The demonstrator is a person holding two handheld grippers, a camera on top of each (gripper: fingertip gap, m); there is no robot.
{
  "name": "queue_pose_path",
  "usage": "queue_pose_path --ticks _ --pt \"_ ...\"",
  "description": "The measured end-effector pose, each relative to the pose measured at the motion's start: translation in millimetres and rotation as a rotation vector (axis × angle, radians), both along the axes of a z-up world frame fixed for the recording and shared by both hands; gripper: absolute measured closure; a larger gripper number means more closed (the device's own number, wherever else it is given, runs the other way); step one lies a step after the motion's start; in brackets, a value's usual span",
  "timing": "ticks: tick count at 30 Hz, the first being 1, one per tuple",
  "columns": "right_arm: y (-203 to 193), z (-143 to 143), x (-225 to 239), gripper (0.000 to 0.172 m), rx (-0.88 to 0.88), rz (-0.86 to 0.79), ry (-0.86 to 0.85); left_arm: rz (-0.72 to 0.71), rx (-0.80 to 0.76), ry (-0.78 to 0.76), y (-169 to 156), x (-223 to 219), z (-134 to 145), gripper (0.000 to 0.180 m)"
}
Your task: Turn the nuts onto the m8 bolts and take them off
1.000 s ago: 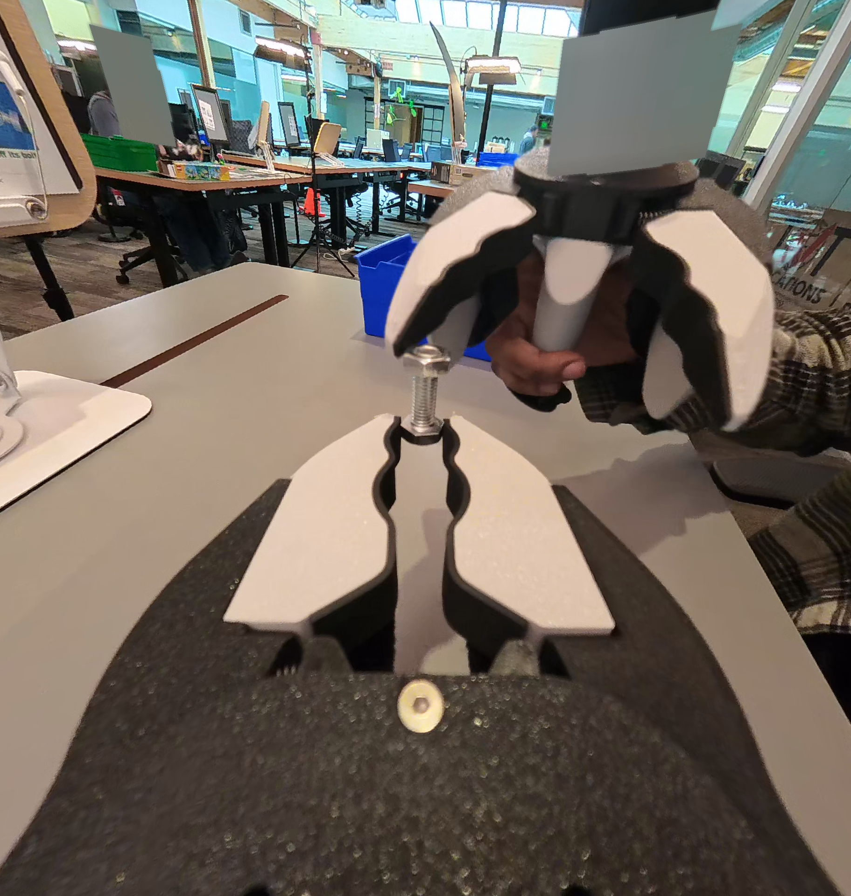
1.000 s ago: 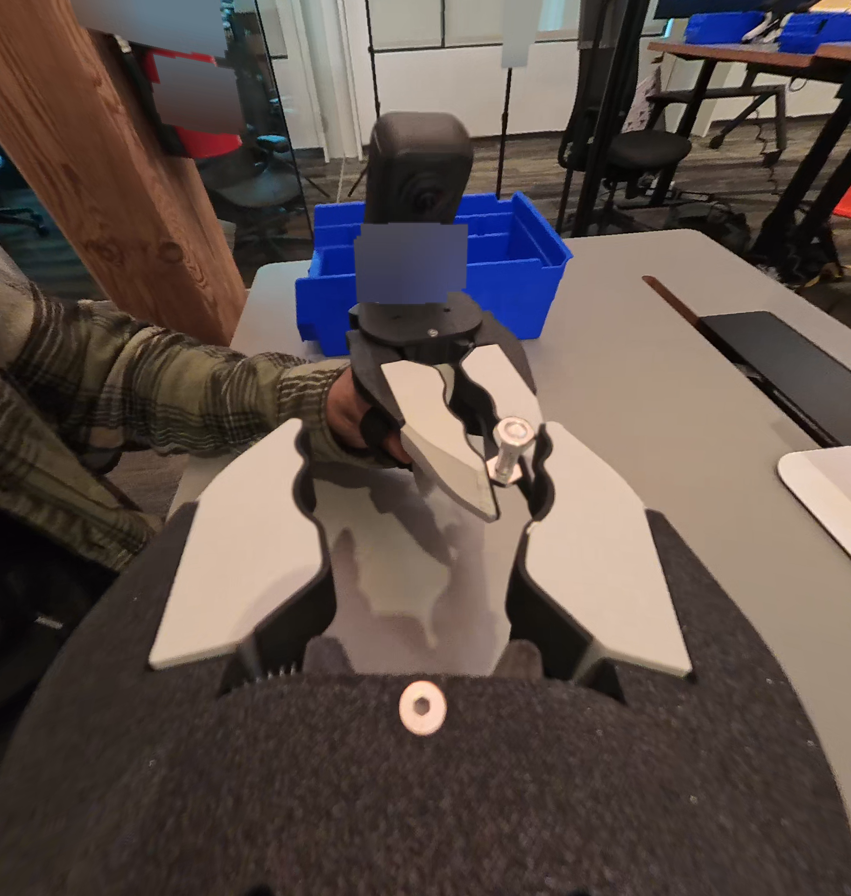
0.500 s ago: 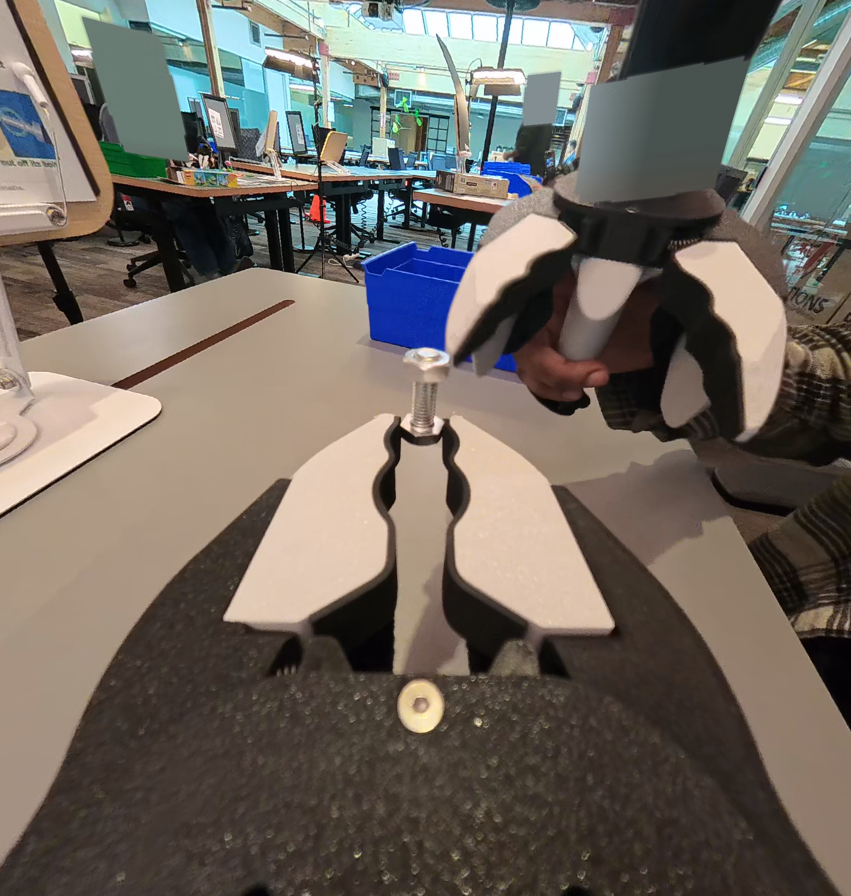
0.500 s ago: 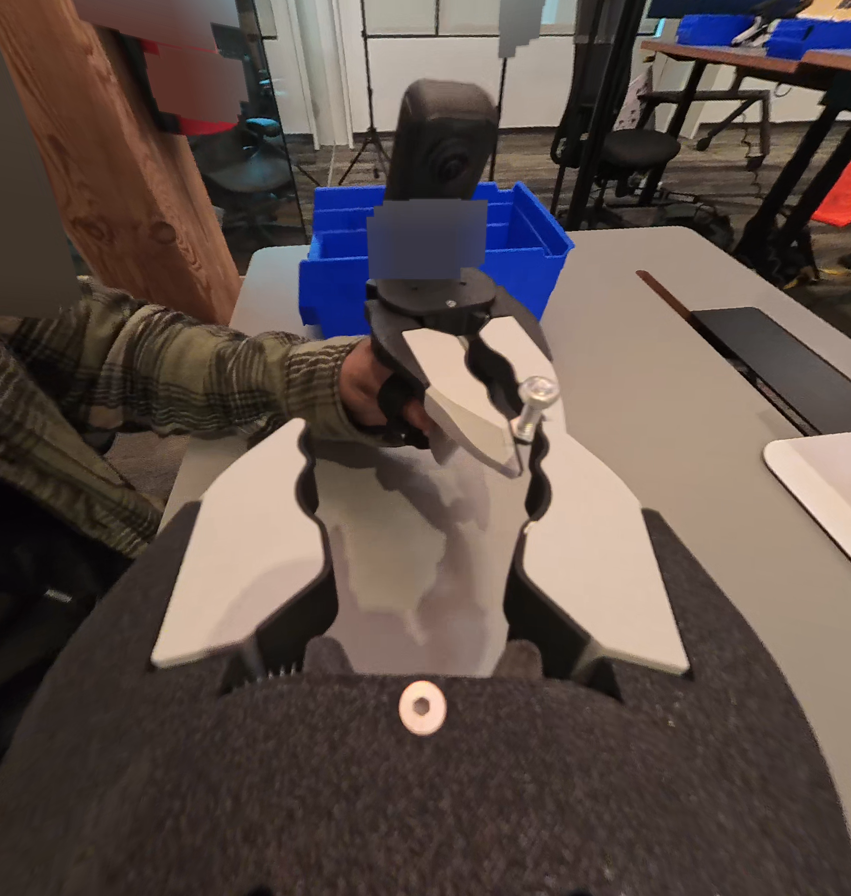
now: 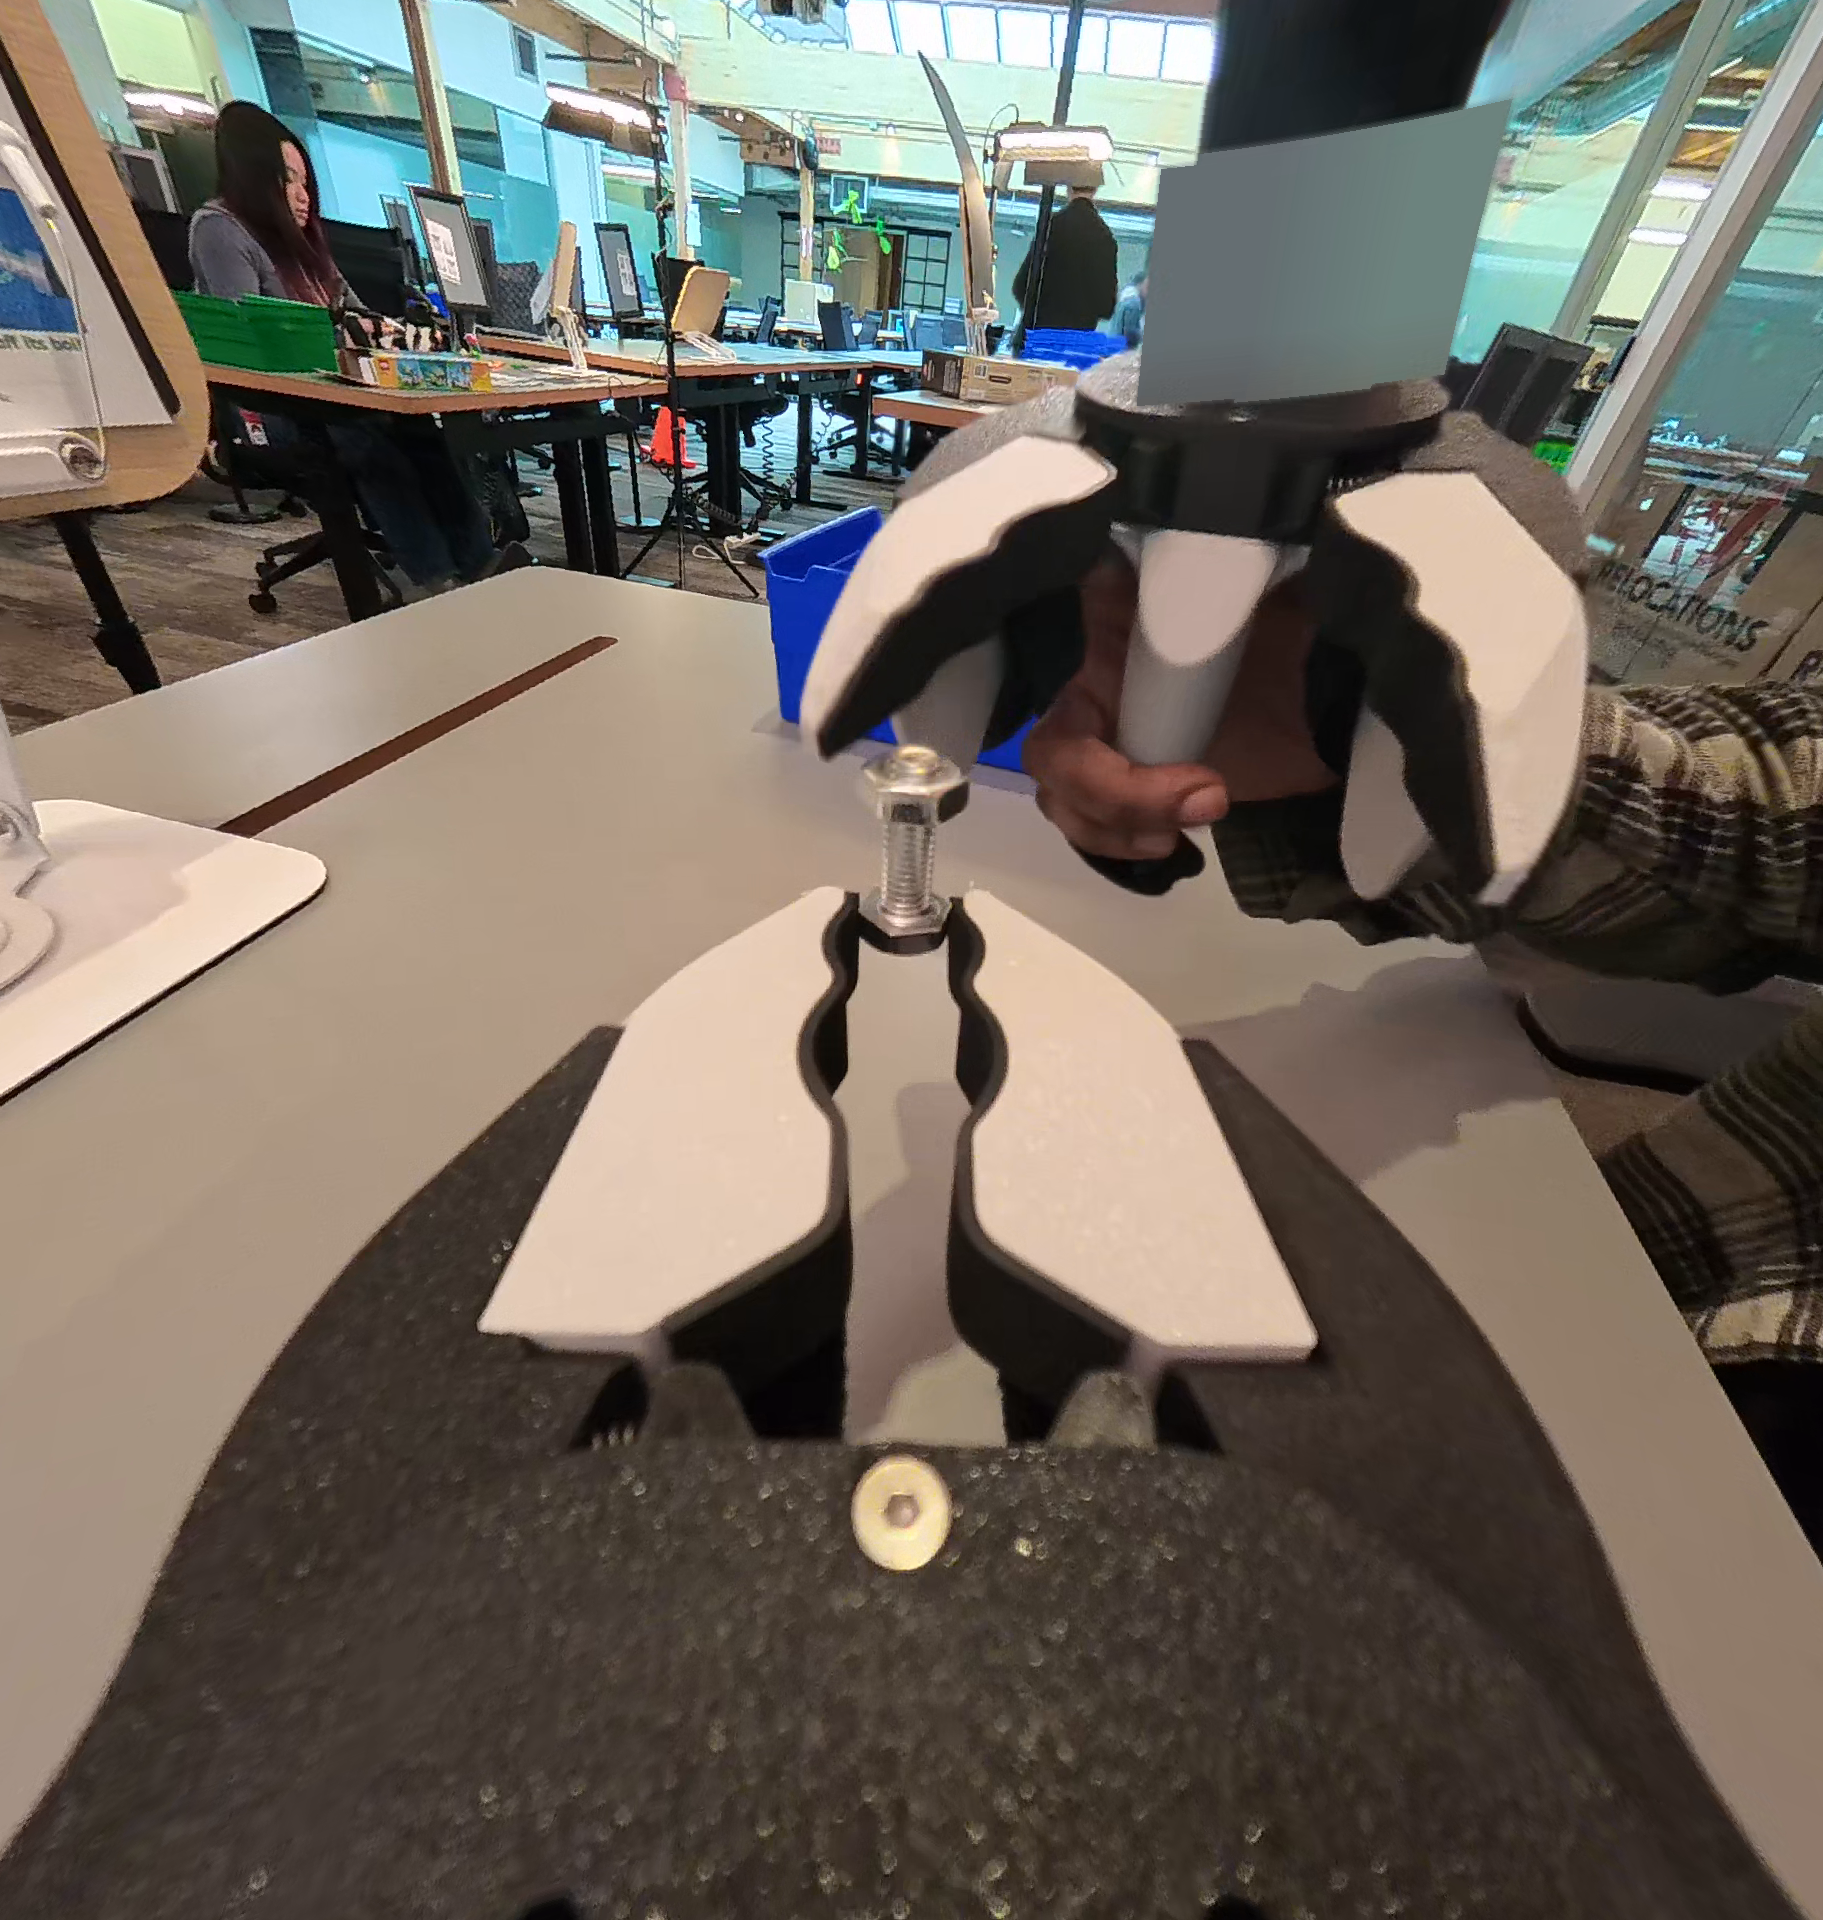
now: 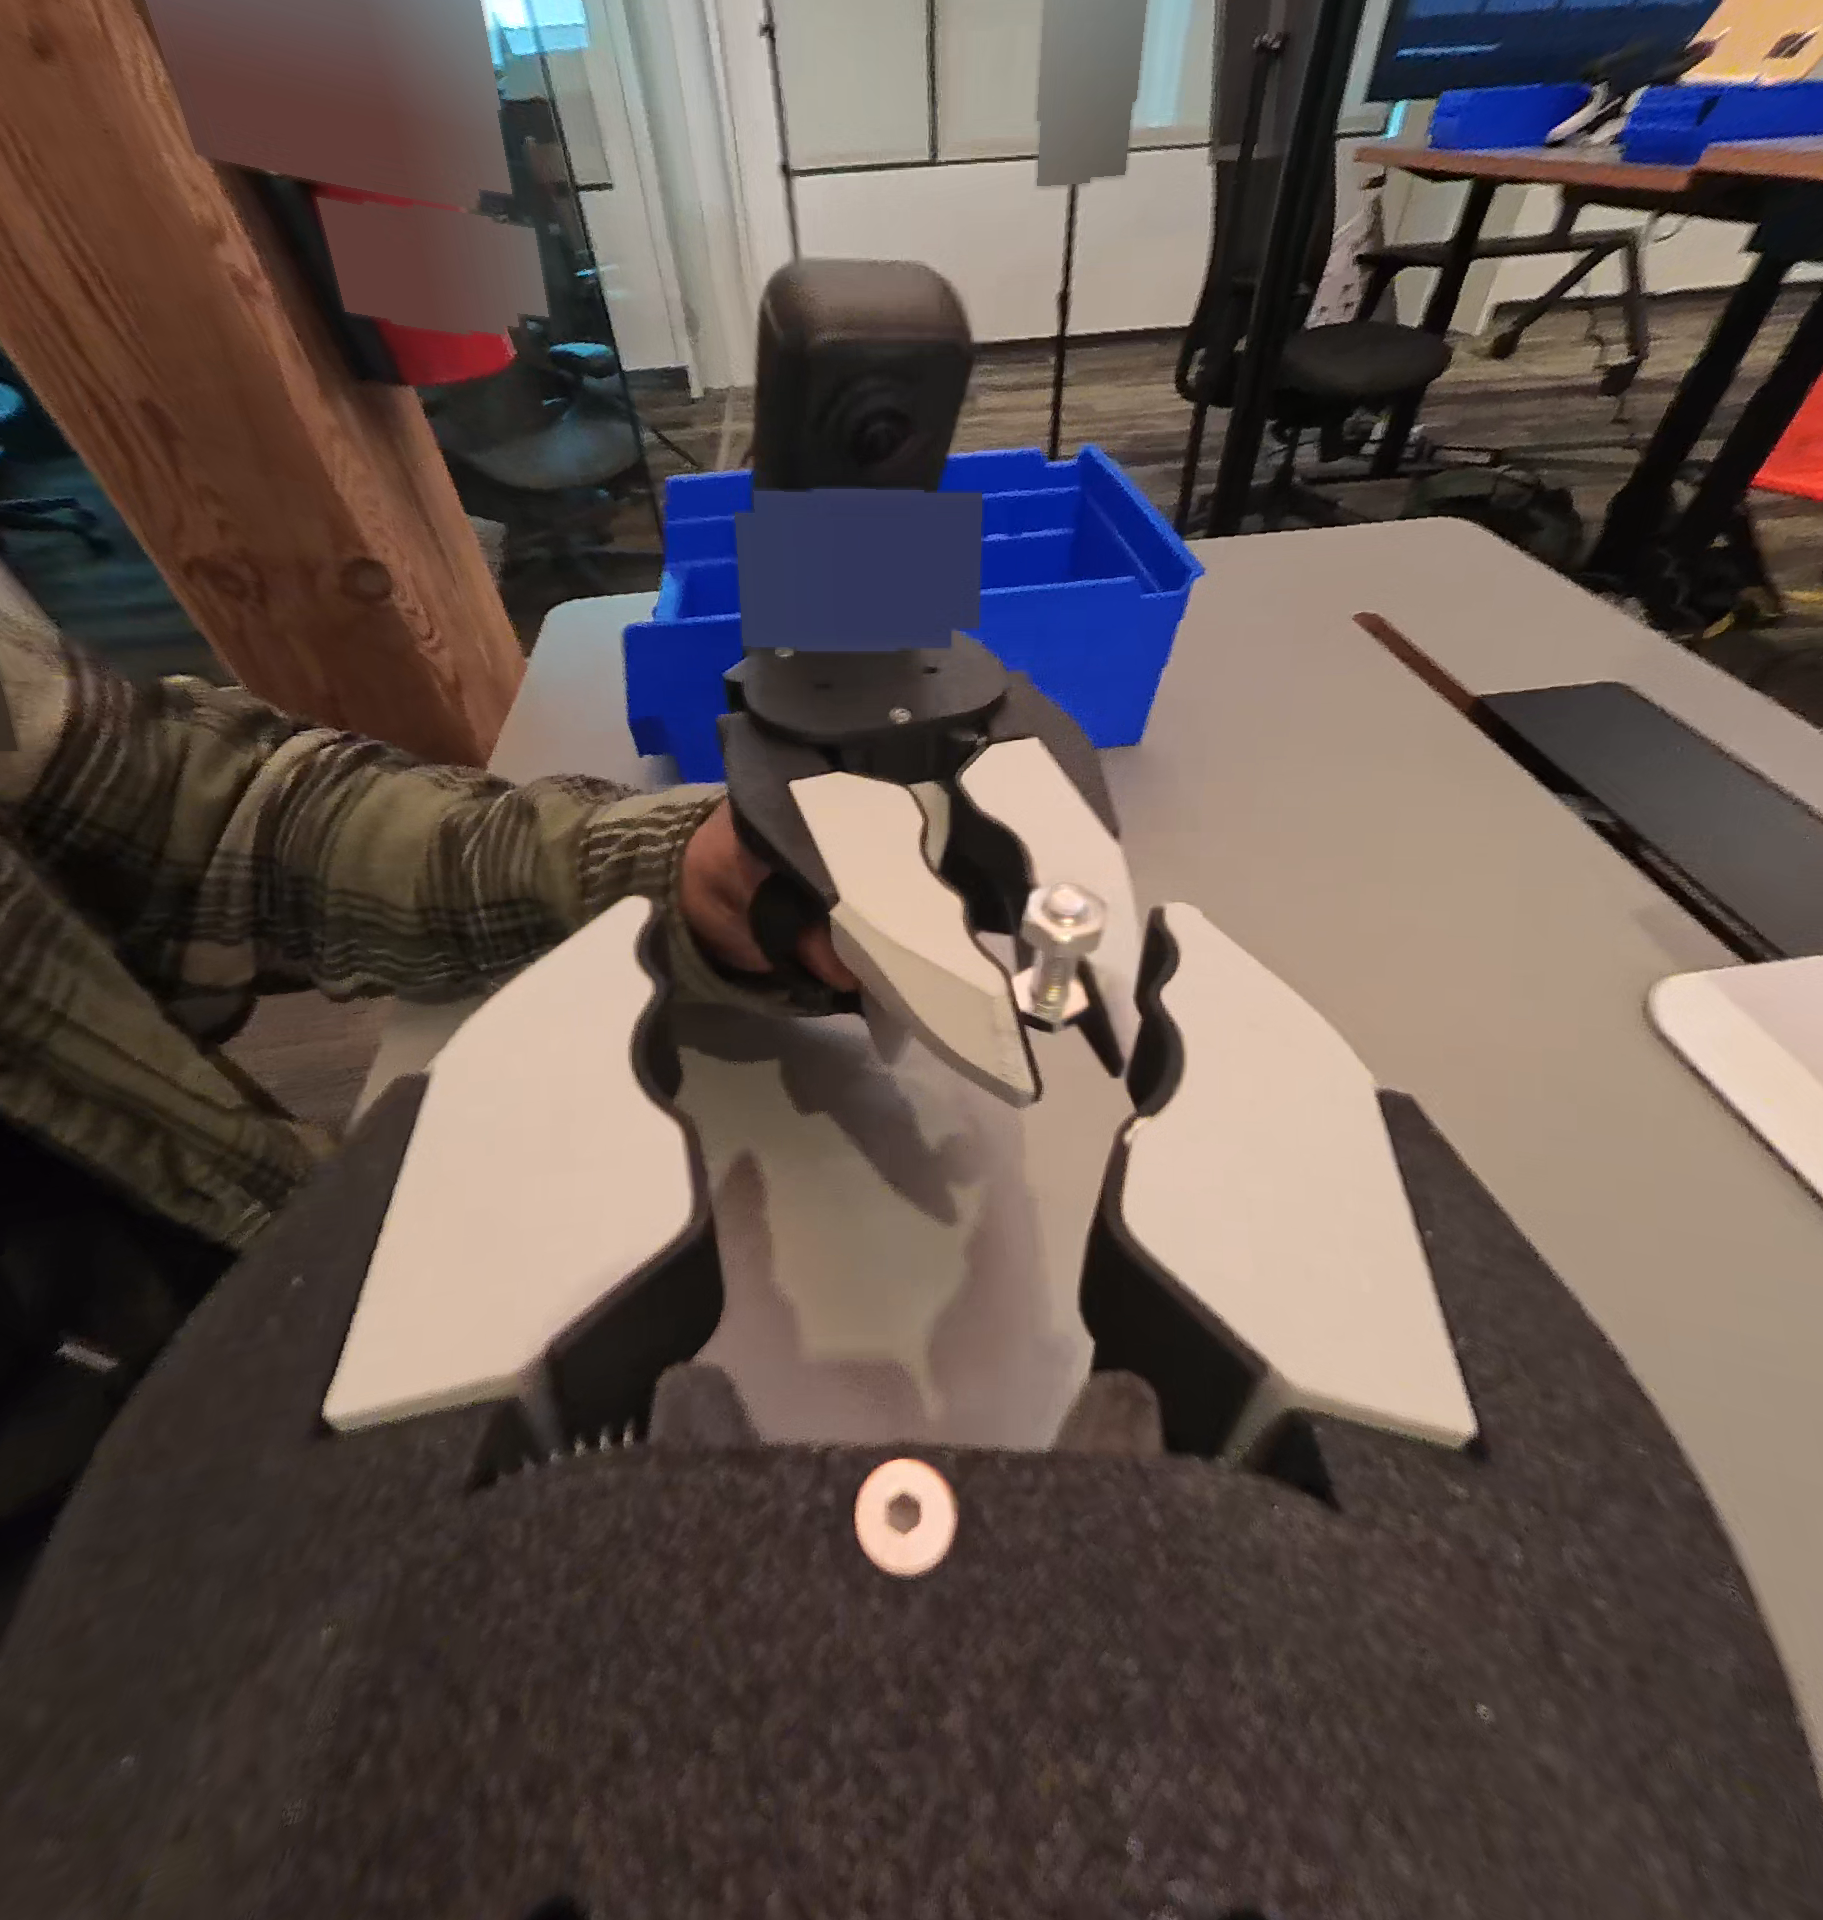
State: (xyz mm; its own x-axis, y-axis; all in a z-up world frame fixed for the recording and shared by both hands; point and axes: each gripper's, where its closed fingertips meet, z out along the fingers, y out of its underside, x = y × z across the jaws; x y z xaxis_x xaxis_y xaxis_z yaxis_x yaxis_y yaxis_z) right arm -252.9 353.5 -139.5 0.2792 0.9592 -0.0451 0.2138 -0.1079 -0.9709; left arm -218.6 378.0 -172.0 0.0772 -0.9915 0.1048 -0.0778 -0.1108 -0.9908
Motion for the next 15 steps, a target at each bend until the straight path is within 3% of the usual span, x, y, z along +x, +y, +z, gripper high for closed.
queue_pose_path --ticks 4,10,15 --pt "-19 -9 0 0.093 0.017 0.035 -0.047 0.017 -0.001 -0.001 3 -4 1 0.165" --pt "4 0 0 0.089 -0.006 0.01 0.01 0.005 -0.004 0.0 2 -2 0 0.165" --pt "-15 -10 0 0.092 0.016 0.042 -0.041 0.017 -0.006 -0.003 5 -6 1 0.165"
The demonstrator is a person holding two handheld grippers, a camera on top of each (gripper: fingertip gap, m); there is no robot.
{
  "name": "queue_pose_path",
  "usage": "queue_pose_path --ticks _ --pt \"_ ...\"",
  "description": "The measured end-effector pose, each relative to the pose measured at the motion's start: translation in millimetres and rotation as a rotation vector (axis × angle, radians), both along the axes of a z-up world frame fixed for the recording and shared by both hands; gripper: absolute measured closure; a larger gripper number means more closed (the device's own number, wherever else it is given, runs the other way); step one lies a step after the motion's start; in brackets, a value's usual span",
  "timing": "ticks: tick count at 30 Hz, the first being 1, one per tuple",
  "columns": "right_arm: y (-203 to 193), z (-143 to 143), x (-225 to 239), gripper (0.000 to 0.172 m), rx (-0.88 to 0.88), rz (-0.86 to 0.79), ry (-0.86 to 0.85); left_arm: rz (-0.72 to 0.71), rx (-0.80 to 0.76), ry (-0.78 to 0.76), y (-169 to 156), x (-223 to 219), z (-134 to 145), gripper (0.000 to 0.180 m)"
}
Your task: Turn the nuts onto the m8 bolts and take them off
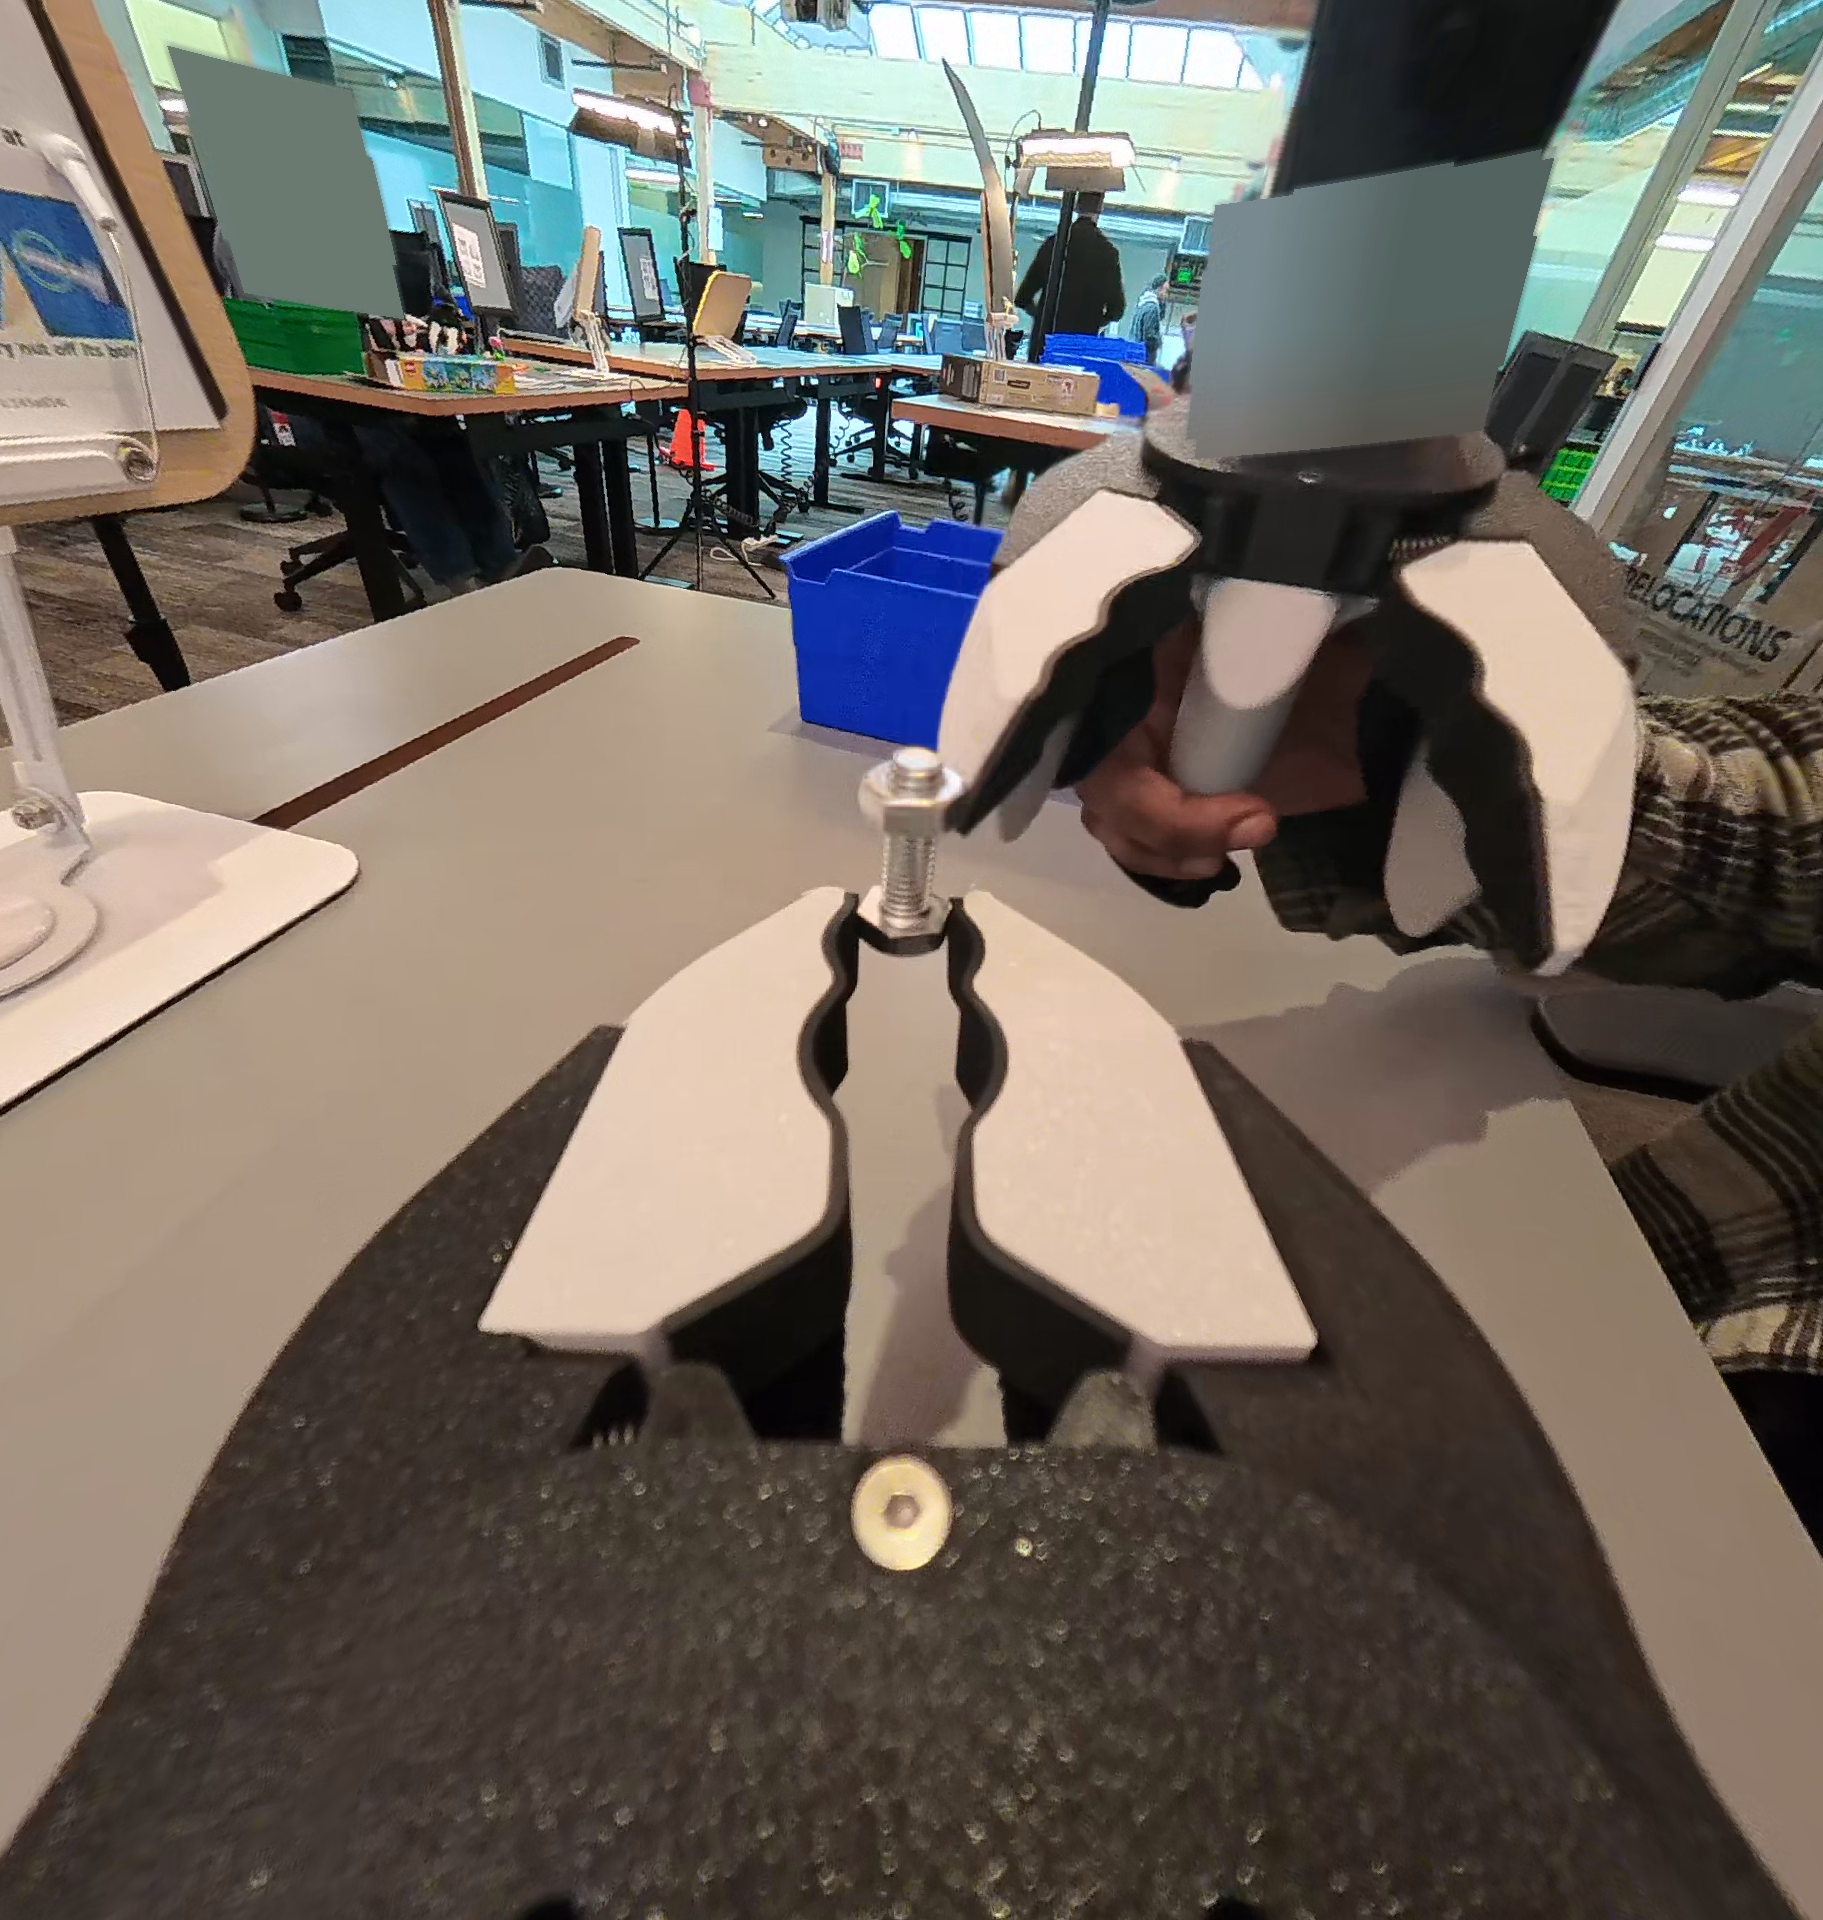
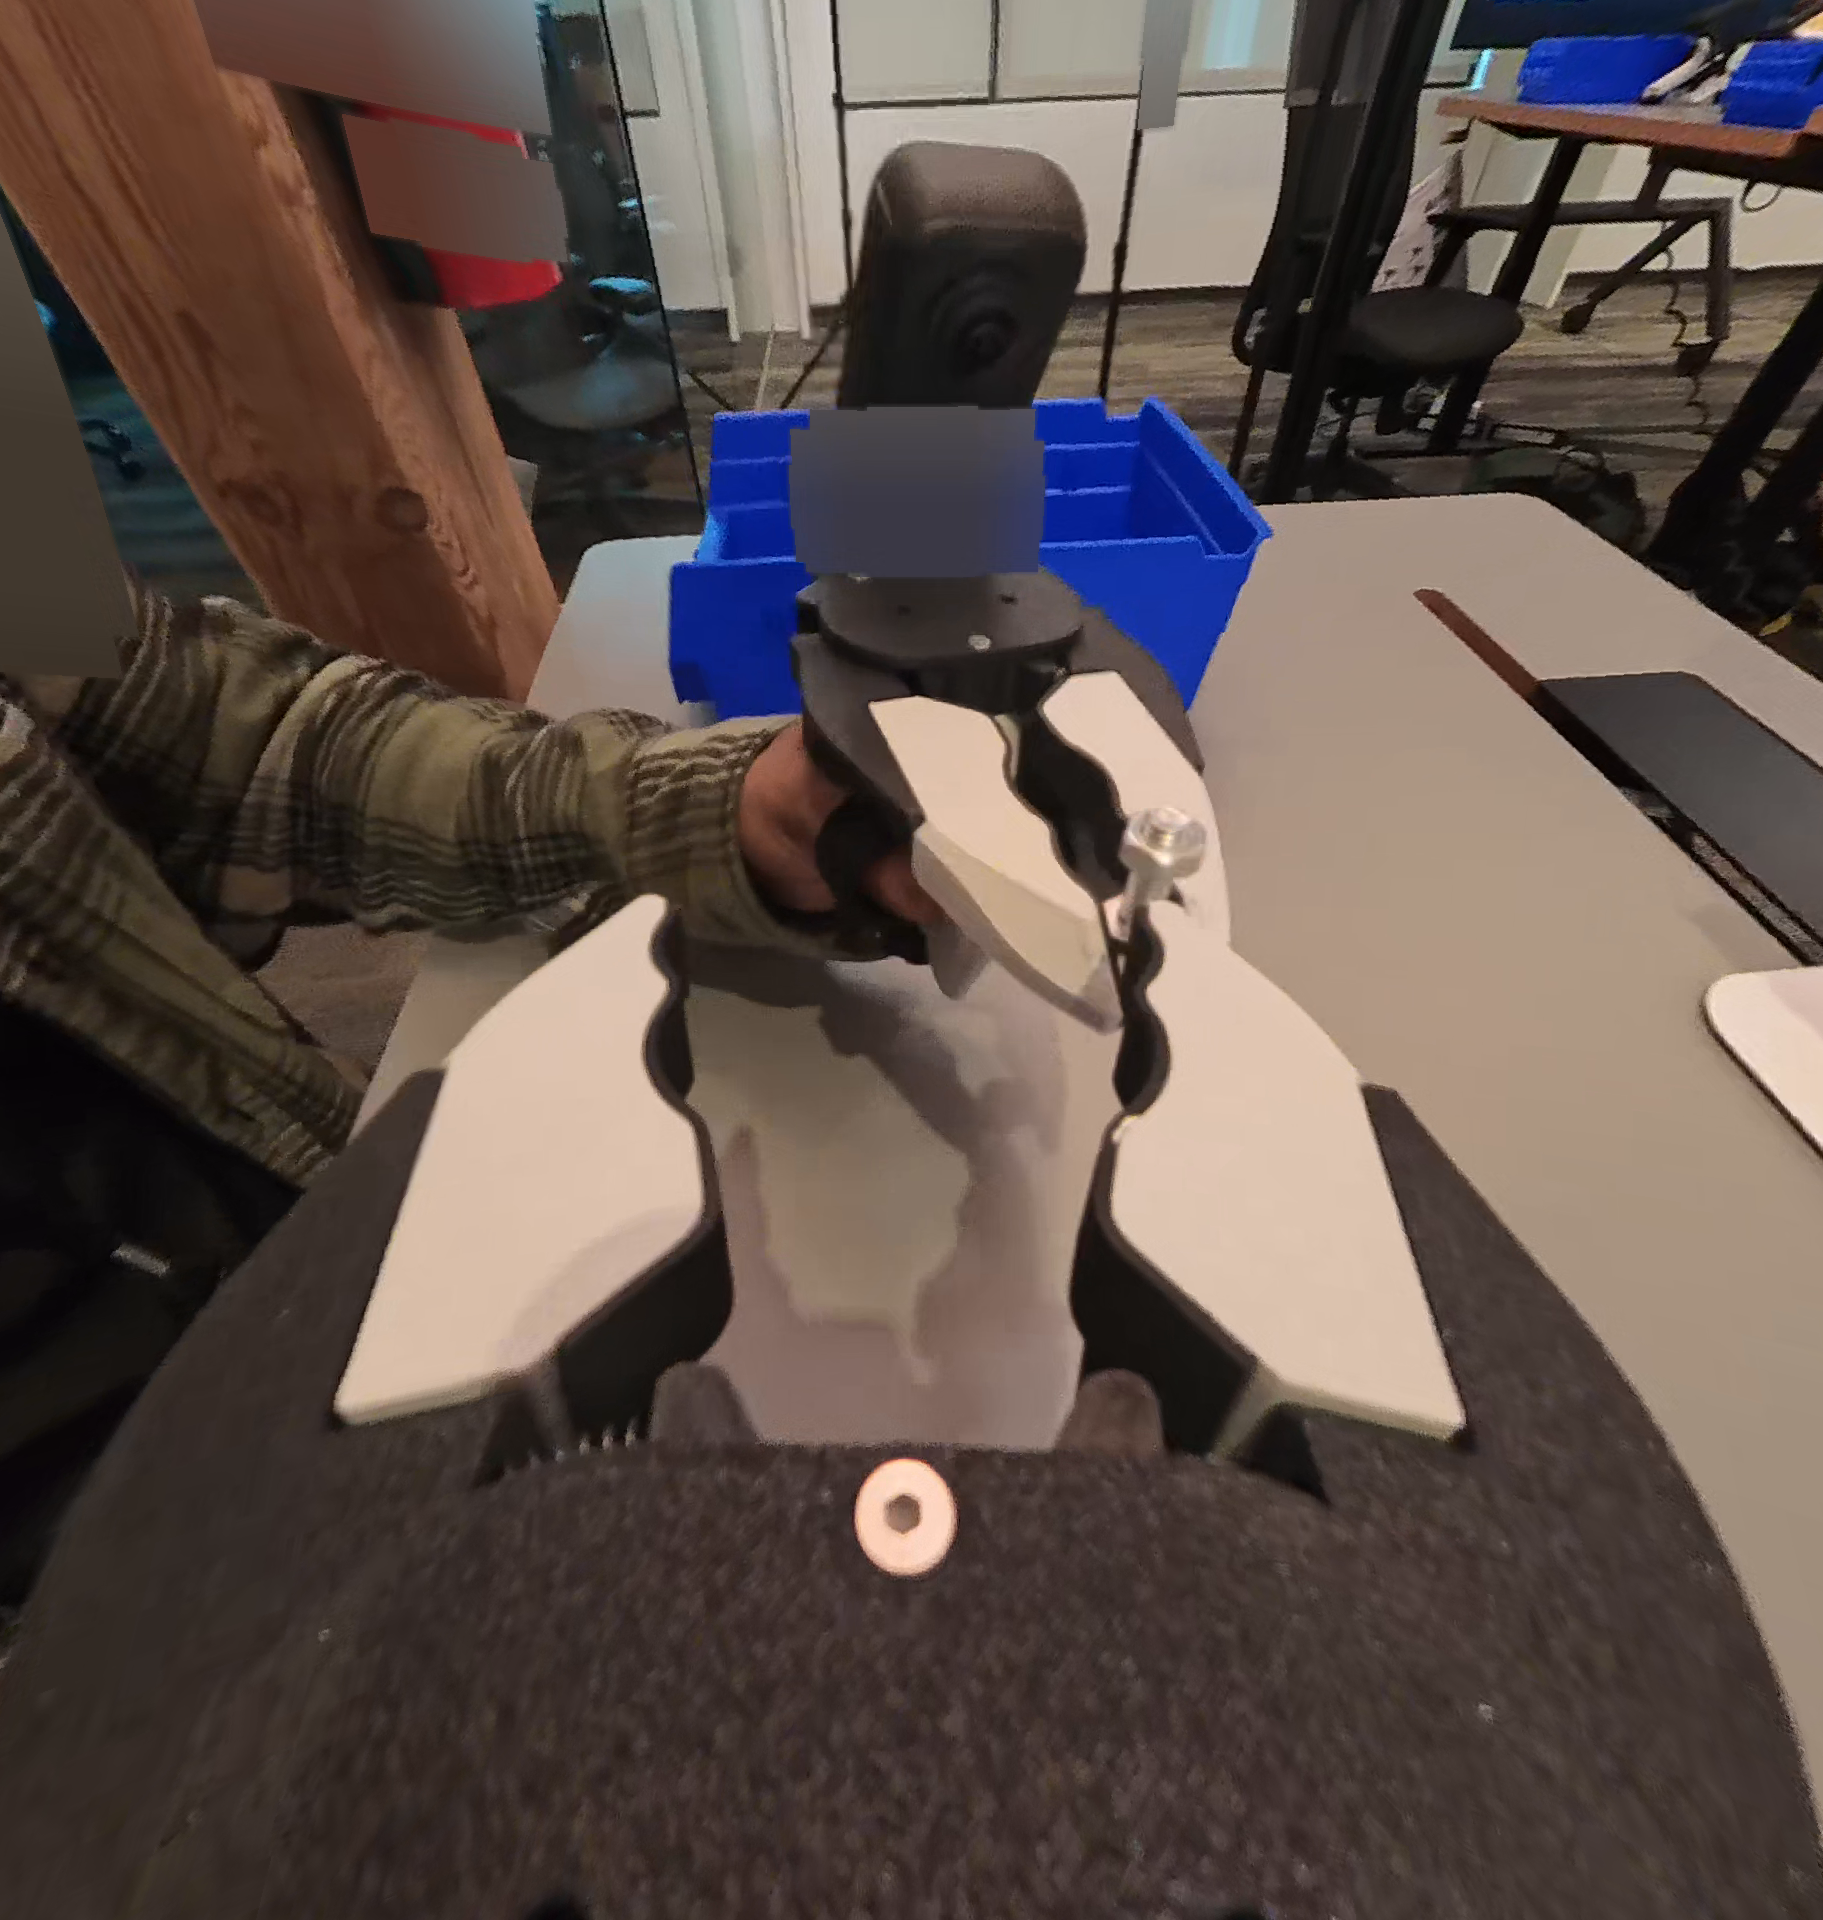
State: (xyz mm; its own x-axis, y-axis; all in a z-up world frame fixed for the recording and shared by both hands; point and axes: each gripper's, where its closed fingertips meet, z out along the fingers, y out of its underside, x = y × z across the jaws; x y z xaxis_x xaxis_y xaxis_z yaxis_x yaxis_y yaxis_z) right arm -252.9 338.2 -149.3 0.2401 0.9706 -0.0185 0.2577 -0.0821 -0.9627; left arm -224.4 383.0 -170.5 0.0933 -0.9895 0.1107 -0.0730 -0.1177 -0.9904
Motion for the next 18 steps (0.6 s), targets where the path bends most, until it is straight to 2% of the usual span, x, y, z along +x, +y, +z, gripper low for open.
queue_pose_path --ticks 2,5,9,10,14,18 --pt "10 3 5 0.089 0.02 -0.045 0.001 -0.004 -0.005 0.002 0 0 -2 0.165" --pt "19 12 -1 0.089 -0.015 -0.021 0.047 -0.009 -0.001 0.009 -2 3 -3 0.165" --pt "6 2 -3 0.088 0.005 0.002 -0.01 0.003 0.002 0.005 0 1 -1 0.165" --pt "3 3 0 0.094 0.016 0.004 -0.018 0.006 -0.002 0.001 1 0 -1 0.165" --pt "19 11 -1 0.088 0.008 -0.03 0.009 -0.007 -0.015 0.007 -1 3 -4 0.165" --pt "10 0 -5 0.087 -0.021 0.002 -0.023 -0.005 -0.011 0.012 -2 3 -3 0.165"
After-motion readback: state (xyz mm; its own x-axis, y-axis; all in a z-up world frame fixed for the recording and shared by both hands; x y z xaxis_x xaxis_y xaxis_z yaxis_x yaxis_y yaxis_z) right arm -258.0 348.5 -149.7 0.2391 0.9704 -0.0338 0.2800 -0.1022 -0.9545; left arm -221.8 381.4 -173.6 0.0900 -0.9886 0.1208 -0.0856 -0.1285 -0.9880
